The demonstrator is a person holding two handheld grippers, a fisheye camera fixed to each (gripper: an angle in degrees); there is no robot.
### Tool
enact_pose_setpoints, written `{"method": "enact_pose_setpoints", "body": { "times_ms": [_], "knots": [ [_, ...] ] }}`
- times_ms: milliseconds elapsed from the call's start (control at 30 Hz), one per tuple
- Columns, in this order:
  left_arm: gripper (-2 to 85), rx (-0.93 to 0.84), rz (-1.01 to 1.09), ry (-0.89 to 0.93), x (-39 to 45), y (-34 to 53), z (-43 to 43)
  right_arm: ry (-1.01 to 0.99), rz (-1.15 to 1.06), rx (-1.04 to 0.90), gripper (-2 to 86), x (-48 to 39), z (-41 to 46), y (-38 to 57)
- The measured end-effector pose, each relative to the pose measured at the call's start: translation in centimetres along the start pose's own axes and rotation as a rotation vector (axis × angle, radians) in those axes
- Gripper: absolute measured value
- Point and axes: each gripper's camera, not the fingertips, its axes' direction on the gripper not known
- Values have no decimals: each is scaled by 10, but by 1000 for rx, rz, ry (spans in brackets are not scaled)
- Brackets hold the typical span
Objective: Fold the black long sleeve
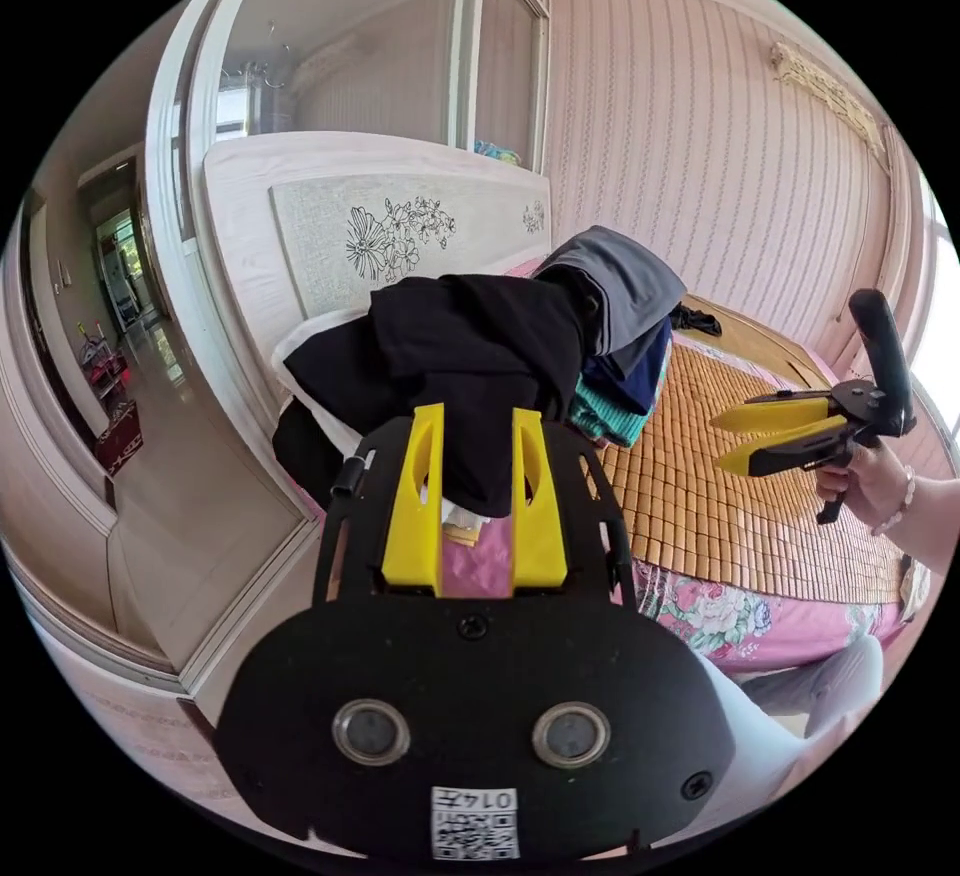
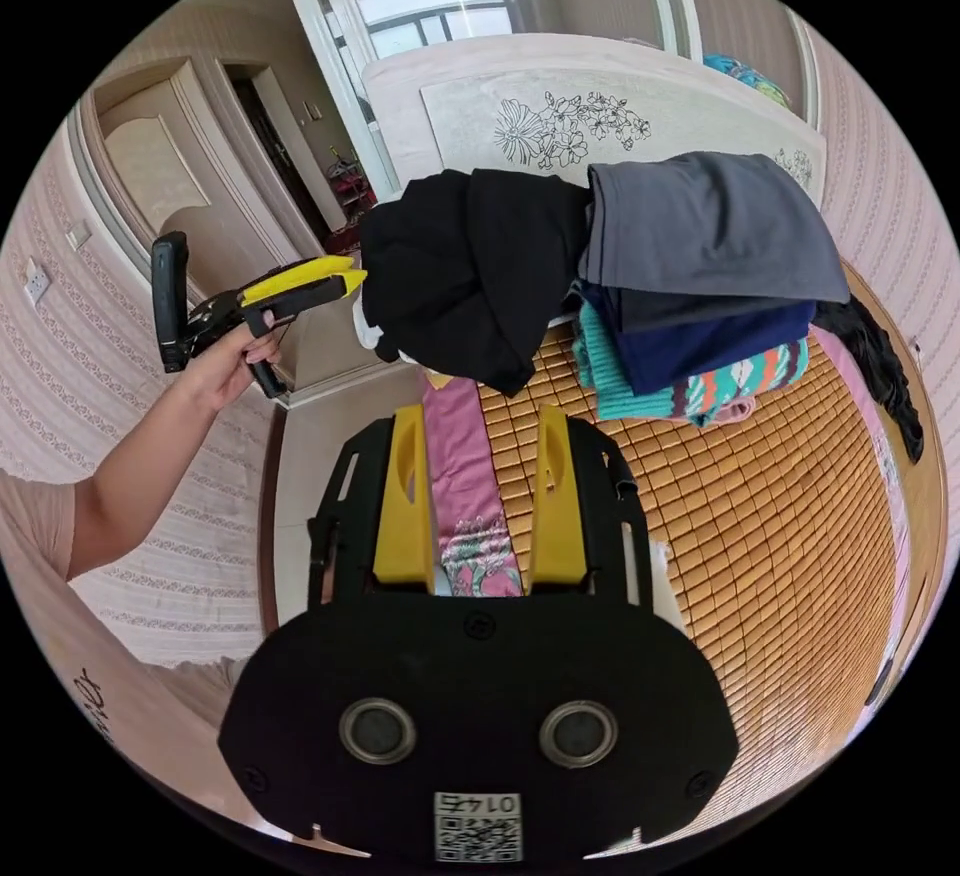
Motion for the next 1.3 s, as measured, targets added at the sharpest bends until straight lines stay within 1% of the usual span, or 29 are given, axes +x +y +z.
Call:
{"method": "enact_pose_setpoints", "body": {
  "times_ms": [33,133,167,200,267,333,400,433,467,500,567,600,633,700,800,867,1000,1033,1100,1167,1233,1267,1300],
  "knots": [
    [104,-15,1,-6,0,-3,7,6,-2,-15,154,-2,16,-20],
    [91,-145,9,-41,3,-9,44,14,34,-52,154,-3,55,-63],
    [79,-163,20,-80,6,-9,52,22,47,-53,153,-3,61,-70],
    [67,-153,42,-121,10,-8,56,52,72,-49,153,-5,72,-82],
    [51,-135,37,-129,13,-6,58,105,107,-57,132,-7,83,-99],
    [38,-123,6,-98,11,-6,57,152,142,-136,59,-1,94,-111],
    [30,-84,-48,-24,6,-9,43,139,140,-174,29,6,89,-112],
    [28,-55,-50,-6,6,-9,36,98,123,-123,21,8,76,-106],
    [26,16,-43,31,8,-10,21,84,111,-95,19,8,68,-101],
    [24,78,-35,74,10,-11,5,61,85,-43,14,7,51,-90],
    [19,151,-40,145,16,-11,-17,4,35,44,10,3,20,-68],
    [15,190,-33,180,23,-10,-31,-22,15,120,9,0,-4,-50],
    [14,206,-28,189,27,-8,-38,-68,-2,161,7,-4,-25,-33],
    [11,272,-12,231,45,0,-67,-115,-29,226,6,-11,-55,-3],
    [8,361,18,308,65,12,-105,-142,-46,263,5,-11,-91,52],
    [5,377,12,345,77,15,-117,-119,-3,273,4,0,-106,86],
    [-5,315,76,473,123,-3,-107,-103,194,336,3,40,-147,169],
    [-7,310,87,503,132,-8,-103,-69,246,359,4,50,-162,192],
    [-8,318,161,636,178,-32,-88,-7,311,389,5,62,-186,227],
    [-6,314,235,685,220,-55,-74,53,379,421,8,74,-212,262],
    [-2,313,276,747,265,-82,-53,183,488,439,14,92,-246,305],
    [4,309,301,788,295,-101,-36,216,522,434,17,99,-254,315],
    [24,274,298,770,324,-118,-12,278,601,424,22,114,-268,335]
  ]
}}
